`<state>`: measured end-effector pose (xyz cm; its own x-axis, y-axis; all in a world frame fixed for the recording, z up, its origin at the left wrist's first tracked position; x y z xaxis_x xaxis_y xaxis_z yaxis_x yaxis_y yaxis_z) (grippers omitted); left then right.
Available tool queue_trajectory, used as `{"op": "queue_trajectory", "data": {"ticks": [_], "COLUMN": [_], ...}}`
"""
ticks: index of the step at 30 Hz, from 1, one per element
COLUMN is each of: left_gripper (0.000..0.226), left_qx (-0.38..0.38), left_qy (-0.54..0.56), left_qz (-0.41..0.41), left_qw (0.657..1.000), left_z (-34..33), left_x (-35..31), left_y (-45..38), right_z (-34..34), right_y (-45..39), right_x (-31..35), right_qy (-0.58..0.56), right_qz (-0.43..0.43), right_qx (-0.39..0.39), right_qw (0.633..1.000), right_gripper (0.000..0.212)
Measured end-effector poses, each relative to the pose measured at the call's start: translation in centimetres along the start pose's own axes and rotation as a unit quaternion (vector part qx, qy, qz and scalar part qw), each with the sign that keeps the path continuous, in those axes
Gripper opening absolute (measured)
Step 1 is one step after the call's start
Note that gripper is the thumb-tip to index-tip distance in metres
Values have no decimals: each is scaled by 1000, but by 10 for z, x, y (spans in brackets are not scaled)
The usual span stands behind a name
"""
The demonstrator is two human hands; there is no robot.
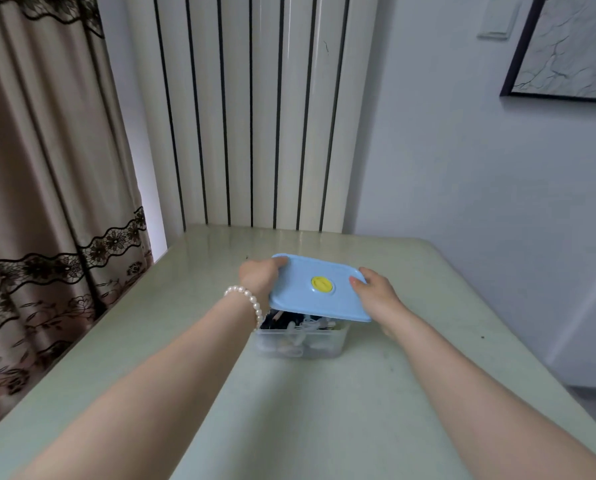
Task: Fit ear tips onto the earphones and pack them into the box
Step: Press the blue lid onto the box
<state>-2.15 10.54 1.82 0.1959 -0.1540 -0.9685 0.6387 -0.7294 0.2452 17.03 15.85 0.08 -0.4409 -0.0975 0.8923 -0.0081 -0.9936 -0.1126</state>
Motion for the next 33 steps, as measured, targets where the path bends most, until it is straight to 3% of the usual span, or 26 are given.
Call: {"op": "queue_trajectory", "data": {"ticks": [3, 6, 16, 20, 23, 33], "left_gripper": [23, 23, 14, 32, 35, 39], "left_qx": [-47, -93, -107, -96, -89, -87], "left_qy": [27, -9, -190, -278, -324, -383], "left_qz": [-30, -70, -94, -110, -119, -133], "left_qw": [998, 993, 971, 949, 934, 910], "left_z": [-2, 2, 27, 32, 33, 32], "left_x": [-7, -4, 21, 26, 30, 35], "left_y": [-1, -9, -38, -44, -47, -52], "right_z": [-10, -26, -41, -44, -45, -44], "right_y": [-7, -9, -11, -11, -11, -17], "right_x": [-11, -21, -14, -8, -6, -3], "right_qy": [-97, -96, 109, 174, 214, 277], "right_qz": [-56, -72, -65, -40, -21, 12], "right_qx": [-37, -64, -69, -54, -48, -39], "right_qw": [993, 991, 990, 982, 975, 960], "right_gripper": [21, 19, 30, 16, 23, 24]}}
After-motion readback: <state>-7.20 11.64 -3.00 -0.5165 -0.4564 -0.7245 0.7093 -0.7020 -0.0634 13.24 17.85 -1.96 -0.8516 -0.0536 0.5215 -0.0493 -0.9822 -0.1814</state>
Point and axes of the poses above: each hand's wrist, its own y-axis away from the middle knuckle, its own z-axis out of the back of the hand, x = y × z, the point moved 3 cm from there along -y, towards the middle knuckle, and after that the axes turned 10 degrees about -x, right-handed, at the moved point
